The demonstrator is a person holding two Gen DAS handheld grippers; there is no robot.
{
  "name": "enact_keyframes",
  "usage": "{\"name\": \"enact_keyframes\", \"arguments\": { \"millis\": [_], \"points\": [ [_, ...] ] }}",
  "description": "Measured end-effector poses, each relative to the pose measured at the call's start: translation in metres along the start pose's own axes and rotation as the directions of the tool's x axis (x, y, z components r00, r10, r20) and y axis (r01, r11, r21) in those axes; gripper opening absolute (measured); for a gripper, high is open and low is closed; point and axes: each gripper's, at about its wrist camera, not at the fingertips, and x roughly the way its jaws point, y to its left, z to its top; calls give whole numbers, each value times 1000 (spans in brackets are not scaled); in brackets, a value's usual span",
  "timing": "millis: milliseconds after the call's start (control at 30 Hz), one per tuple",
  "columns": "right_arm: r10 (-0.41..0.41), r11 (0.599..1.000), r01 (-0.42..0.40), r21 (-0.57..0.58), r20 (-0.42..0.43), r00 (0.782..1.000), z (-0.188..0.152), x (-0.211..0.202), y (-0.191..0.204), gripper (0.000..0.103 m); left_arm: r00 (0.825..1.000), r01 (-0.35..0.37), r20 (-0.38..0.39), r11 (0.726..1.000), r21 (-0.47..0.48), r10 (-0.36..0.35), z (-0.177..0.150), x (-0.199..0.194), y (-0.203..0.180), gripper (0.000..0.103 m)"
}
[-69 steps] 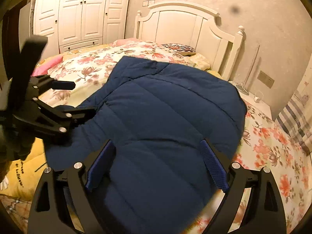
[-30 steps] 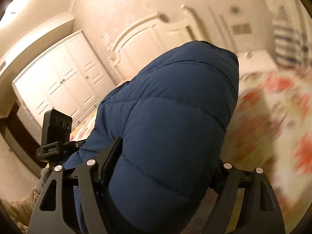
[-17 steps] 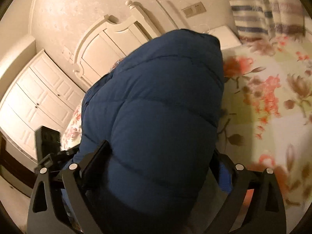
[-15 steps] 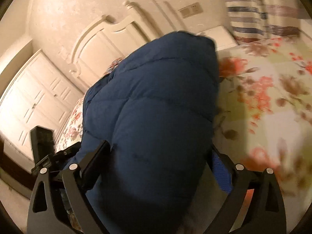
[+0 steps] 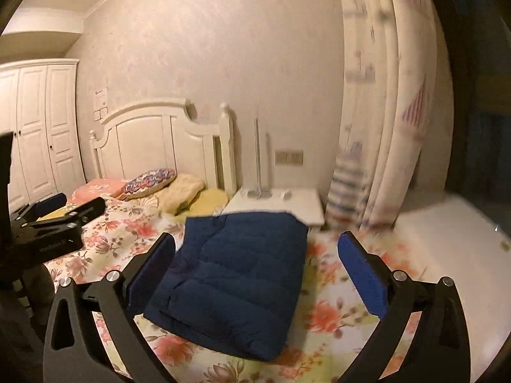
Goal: Fold large clothes
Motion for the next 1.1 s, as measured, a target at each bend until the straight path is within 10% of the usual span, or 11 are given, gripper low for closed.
{"name": "enact_keyframes", "arguments": {
  "millis": [333,1100],
  "points": [
    [-6,997,3,-71,-33,999,-17,-31,19,98,999,-2,35,1000,4,1,-24,-58,-12,101],
    [29,995,-39,-95,-106,994,-38,-14,32,98,999,15,-35,1000,14,-15,-51,-47,-12,101]
  ]
}}
